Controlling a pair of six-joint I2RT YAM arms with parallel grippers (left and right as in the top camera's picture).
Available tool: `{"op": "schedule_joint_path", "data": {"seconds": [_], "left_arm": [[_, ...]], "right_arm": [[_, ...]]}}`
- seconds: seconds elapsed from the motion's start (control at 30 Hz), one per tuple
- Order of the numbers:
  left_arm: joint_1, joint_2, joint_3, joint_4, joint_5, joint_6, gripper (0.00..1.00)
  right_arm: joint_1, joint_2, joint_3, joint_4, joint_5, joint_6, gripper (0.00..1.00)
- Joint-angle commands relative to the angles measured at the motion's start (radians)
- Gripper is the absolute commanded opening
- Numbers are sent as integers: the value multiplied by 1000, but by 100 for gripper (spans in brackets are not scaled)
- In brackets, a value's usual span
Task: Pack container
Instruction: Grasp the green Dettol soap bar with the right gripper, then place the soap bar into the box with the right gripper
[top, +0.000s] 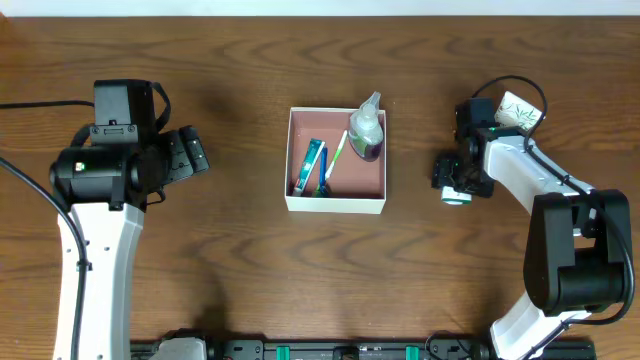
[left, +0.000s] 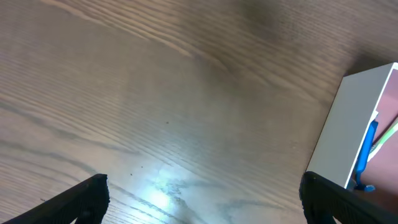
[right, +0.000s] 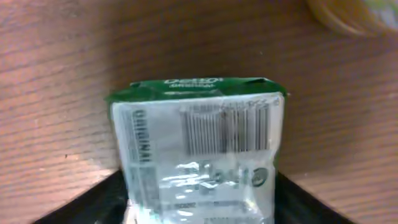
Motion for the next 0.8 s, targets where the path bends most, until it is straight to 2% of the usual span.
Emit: {"op": "schedule_joint_path", "data": {"seconds": [0.0, 0.1, 0.13, 0.2, 0.23, 0.37, 0.53, 0.77], "left_arm": [[5, 1, 7, -2, -8, -2, 98], [5, 1, 7, -2, -8, -2, 98], [5, 1, 7, -2, -8, -2, 98], [5, 1, 7, -2, -8, -2, 98], [5, 1, 7, -2, -8, -2, 98], [5, 1, 7, -2, -8, -2, 98], [5, 1, 7, -2, -8, -2, 98], [5, 1, 7, -2, -8, -2, 98]], "right_arm": [[-3, 0, -3, 0, 12, 14, 58], [2, -9, -3, 0, 11, 13, 54], [7, -10, -3, 2, 11, 13, 50], [16, -16, -3, 0, 8, 13, 36], [24, -21, -3, 0, 2, 13, 34], [67, -75, -2, -5, -3, 13, 38], [159, -244, 18, -41, -3, 13, 38], [336, -535, 51, -62, -3, 32, 32]]}}
